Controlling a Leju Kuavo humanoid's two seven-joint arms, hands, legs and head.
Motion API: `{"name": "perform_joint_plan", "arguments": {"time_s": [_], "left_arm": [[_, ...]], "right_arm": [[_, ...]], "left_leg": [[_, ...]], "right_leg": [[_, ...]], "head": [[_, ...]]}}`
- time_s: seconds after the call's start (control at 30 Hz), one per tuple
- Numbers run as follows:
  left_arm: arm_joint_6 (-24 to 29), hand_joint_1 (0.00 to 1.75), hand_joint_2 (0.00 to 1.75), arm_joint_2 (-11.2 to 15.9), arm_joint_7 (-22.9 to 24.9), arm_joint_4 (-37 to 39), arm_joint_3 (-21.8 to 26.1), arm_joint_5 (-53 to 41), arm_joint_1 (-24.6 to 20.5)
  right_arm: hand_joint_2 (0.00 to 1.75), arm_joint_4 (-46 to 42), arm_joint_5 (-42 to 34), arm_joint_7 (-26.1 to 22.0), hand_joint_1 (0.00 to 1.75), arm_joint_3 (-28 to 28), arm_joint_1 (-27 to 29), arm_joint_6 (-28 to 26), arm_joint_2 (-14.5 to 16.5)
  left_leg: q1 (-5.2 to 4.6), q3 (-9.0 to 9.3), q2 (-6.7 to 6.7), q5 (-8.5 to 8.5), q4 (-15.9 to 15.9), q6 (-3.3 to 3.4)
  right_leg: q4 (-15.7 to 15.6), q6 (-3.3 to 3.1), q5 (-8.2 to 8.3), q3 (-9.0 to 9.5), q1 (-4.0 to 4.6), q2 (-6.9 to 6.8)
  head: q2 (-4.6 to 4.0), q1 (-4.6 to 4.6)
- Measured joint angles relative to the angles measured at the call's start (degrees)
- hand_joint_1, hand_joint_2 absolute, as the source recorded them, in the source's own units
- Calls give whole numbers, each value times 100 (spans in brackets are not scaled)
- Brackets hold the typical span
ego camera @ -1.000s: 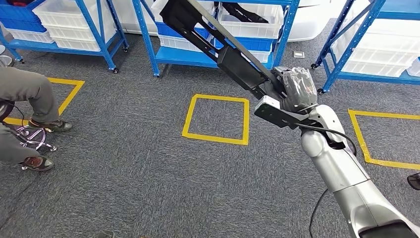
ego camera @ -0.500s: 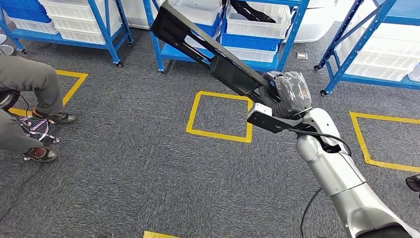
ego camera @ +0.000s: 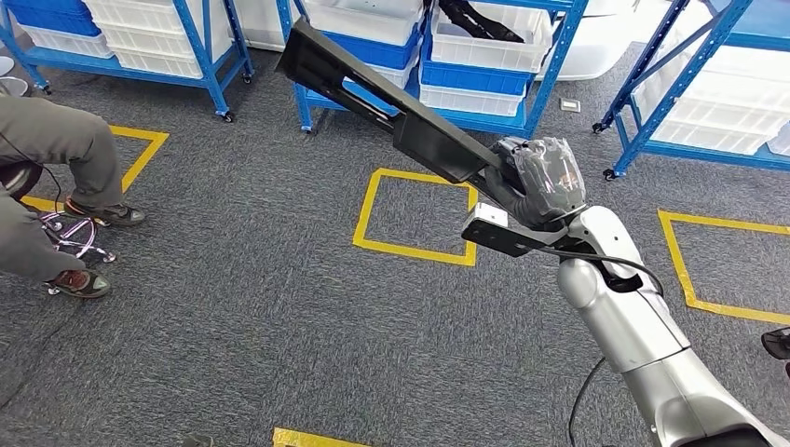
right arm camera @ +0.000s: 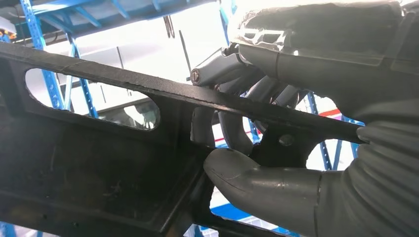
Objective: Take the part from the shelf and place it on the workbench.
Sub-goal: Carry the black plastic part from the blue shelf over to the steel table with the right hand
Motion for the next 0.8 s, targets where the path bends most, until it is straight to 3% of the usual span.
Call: {"name": "perform_joint_plan", "arguments": {"time_s": [0.03,0.1,0.17,0.2,0.3,0.37,0.47,0.5,0.53,0.57,0.67,0.73,0.8], "left_arm": [[-1,0,175,-1,0,0,-5,0,1],[-2,0,175,-3,-1,0,-11,0,1],[-2,0,175,-1,-5,0,-11,-1,-1],[-2,0,175,2,-9,0,-11,-1,-2],[-4,0,175,5,-19,0,-13,-3,3],[-5,0,175,5,-21,0,-14,-4,3],[-6,0,175,11,-22,0,-14,-4,4],[-7,0,175,12,-22,0,-14,-4,6],[-7,0,175,12,-21,0,-14,-4,7],[-8,0,175,12,-20,0,-14,-4,7],[-8,0,175,16,-18,0,-14,-2,-5],[-5,0,175,19,-19,0,-14,-2,-14],[-2,0,175,19,-20,0,-14,1,-15]], "right_arm": [[175,0,3,-1,175,1,16,2,-1],[175,-4,7,-3,175,0,22,4,-4],[175,-15,8,-6,175,-2,8,7,-7],[175,-21,9,-8,175,-2,0,10,-11],[175,-31,13,-11,175,-2,-12,18,-26],[175,-39,14,-11,175,-2,-17,19,-29],[175,-48,13,-11,175,3,-10,21,-29],[175,-47,14,-11,175,6,2,22,-28],[175,-46,15,-11,175,9,16,23,-28],[175,-46,26,-11,175,13,28,26,-28],[175,-50,77,-10,175,26,33,39,-27],[175,-56,101,-10,175,30,26,50,-23],[175,-61,113,-10,175,33,22,67,-17]], "left_leg": [[0,-14,-13,12,4,-14],[5,-29,-40,31,13,-48],[-4,-48,-57,45,25,-107],[-10,-63,-61,55,29,-145],[5,-103,-69,83,29,-254],[34,-209,-47,-84,248,-315],[62,-662,-6,-654,1293,-400],[66,-778,-1,-753,1569,-418],[68,-798,5,-747,1647,-426],[70,-686,14,-633,1478,-425],[64,-52,81,-221,392,-369],[40,93,99,-179,98,-313],[31,80,69,-144,71,-245]], "right_leg": [[-41,26,24,56,2,1],[-736,86,254,484,-3,1],[-1421,57,430,864,12,11],[-1566,8,464,934,29,16],[-1610,-151,521,923,38,12],[-1632,-251,566,920,2,0],[-1638,-335,595,890,9,-17],[-1637,-340,600,878,15,-24],[-1633,-343,605,867,19,-30],[-1627,-345,608,860,21,-38],[-1593,-329,607,847,50,-55],[-1584,-290,615,827,89,-67],[-1592,-224,626,808,111,-80]], "head": [[0,1],[0,2],[0,-3],[0,-3],[0,-9],[0,-21],[0,-40],[0,-39],[0,-40],[0,-39],[0,-38],[0,-25],[0,-16]]}}
